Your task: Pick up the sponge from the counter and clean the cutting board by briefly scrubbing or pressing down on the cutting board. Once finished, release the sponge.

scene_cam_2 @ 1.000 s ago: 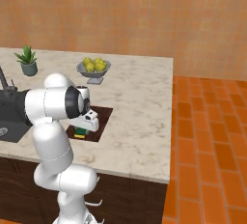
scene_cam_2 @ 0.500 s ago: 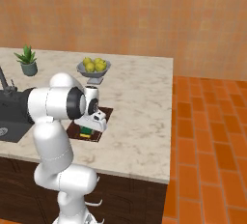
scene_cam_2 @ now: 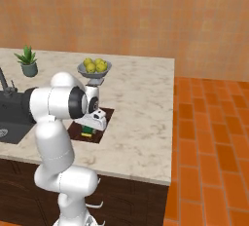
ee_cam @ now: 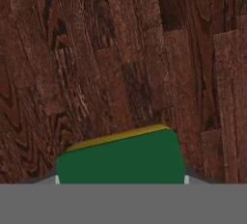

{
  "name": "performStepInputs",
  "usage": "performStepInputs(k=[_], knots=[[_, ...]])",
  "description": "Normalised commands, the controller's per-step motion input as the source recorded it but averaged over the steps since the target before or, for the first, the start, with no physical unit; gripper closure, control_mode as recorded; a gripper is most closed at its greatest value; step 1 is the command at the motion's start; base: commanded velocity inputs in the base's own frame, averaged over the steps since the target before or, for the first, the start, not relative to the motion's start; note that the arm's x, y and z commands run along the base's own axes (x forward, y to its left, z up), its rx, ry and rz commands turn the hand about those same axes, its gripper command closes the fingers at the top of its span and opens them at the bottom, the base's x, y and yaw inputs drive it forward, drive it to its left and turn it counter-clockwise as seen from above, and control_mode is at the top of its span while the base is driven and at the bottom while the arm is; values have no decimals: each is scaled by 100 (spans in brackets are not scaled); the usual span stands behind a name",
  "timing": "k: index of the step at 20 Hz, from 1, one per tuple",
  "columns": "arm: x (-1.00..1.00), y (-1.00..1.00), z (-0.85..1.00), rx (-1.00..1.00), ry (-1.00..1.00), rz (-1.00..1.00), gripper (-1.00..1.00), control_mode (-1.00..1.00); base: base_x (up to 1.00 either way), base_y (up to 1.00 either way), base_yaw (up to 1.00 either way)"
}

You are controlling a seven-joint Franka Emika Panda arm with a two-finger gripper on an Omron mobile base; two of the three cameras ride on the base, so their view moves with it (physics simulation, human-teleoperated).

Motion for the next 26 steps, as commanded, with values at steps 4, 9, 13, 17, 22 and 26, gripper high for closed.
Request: performStepInputs(k=[4, 9, 13, 17, 22, 26], knots=[[48, -6, 4, 1, 0, 0, 100, -100, 0, 0, 0], [10, 0, -67, -1, 7, -1, 100, -100, 0, 0, 0], [13, 0, -24, 0, 1, -1, 100, -100, 0, 0, 0], [45, 0, 1, 0, 0, -1, 100, -100, 0, 0, 0], [30, 0, -42, 0, 9, 0, 100, -100, 0, 0, 0], [0, -3, -63, 0, 4, 0, 100, -100, 0, 0, 0]])
